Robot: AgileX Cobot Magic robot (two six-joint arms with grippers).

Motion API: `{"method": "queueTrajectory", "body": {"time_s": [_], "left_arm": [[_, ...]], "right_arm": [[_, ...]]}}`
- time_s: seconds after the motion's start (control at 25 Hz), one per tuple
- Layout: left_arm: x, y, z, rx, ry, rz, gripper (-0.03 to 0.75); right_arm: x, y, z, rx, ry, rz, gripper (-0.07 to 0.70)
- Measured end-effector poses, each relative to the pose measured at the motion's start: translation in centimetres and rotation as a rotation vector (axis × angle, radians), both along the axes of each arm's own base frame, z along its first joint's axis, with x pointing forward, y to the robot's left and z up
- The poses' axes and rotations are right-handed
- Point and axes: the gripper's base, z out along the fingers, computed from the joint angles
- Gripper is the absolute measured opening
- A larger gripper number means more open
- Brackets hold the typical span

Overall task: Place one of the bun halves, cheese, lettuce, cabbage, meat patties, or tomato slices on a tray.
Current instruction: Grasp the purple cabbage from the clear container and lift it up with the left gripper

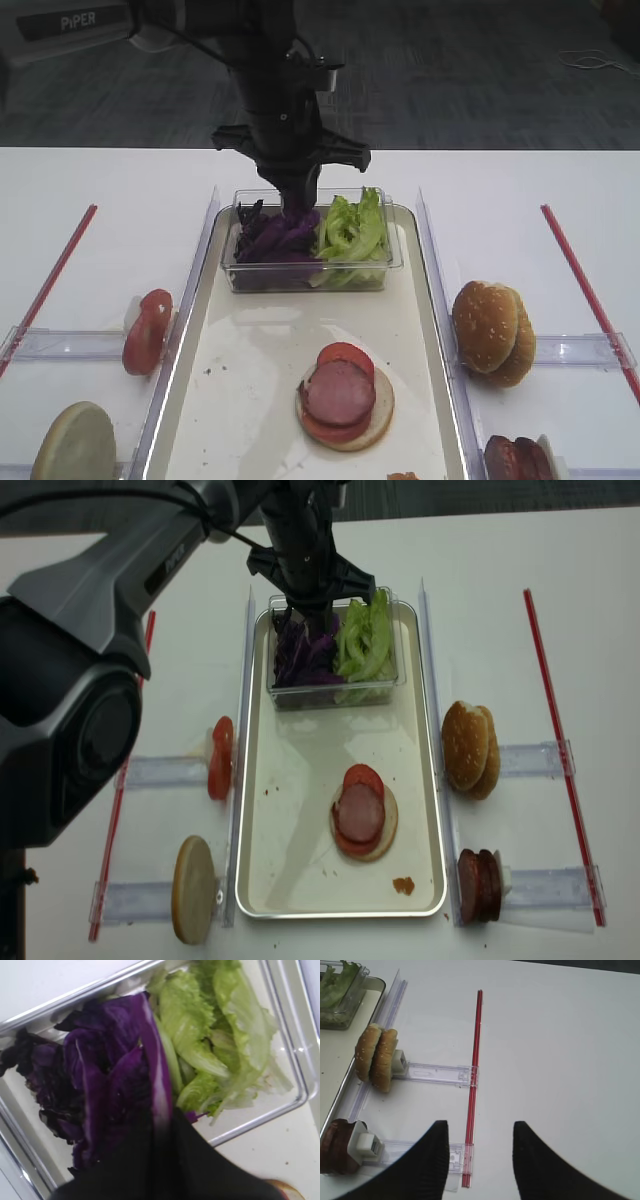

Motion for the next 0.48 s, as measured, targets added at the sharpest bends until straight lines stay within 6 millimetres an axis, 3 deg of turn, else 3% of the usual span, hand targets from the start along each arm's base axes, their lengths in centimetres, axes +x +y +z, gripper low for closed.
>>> {"method": "queueTrajectory", "body": {"time_s": [0.48], "left_arm": [[-3.2, -2.5, 3.0, -0.028, -0.04, -0.08, 0.032]], "right_arm": [[0.0, 0.0, 0.0, 0.002, 0.0, -0.001, 0.328]]}}
